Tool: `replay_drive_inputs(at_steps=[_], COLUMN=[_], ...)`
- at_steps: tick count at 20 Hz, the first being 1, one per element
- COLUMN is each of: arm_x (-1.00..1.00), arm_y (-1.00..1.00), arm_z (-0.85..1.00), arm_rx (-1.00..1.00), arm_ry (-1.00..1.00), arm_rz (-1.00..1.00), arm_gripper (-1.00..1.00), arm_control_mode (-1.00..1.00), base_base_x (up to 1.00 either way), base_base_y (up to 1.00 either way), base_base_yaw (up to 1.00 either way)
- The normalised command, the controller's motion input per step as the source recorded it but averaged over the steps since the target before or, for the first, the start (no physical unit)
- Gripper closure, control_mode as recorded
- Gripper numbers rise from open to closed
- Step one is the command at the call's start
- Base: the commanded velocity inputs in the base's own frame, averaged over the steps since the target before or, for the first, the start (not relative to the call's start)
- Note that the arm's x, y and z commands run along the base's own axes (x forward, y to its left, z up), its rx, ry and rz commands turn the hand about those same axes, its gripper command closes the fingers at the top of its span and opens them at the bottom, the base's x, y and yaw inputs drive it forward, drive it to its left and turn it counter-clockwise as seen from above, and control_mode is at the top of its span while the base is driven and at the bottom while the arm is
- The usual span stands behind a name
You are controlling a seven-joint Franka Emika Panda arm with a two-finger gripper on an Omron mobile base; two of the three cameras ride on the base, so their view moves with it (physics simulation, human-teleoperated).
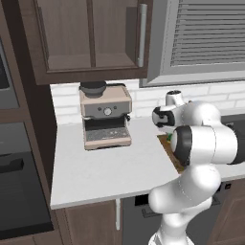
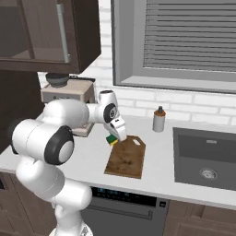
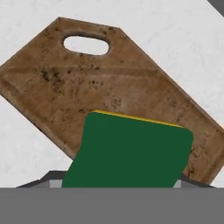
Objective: Pick up the sponge from the counter and clean the cutting board by briefly scrubbing or pressing down on the cutting board. Once finished, release the sponge.
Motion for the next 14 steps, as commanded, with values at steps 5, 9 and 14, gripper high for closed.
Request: replay_drive_inputs(at_steps=[5, 9, 14], arm_x=[0.09, 0.05, 0.11], arm_y=[-0.05, -0.08, -0.05], arm_z=[-0.23, -0.13, -0.14], arm_rx=[0.00, 0.00, 0.00], arm_ry=[0.00, 0.00, 0.00], arm_rz=[0.00, 0.00, 0.00], arm_gripper=[1.00, 1.00, 1.00], arm_control_mode=[-1.00, -1.00, -1.00], base_base_x=[0.00, 0.00, 0.00], base_base_y=[0.00, 0.00, 0.00], base_base_yaw=[0.00, 0.00, 0.00])
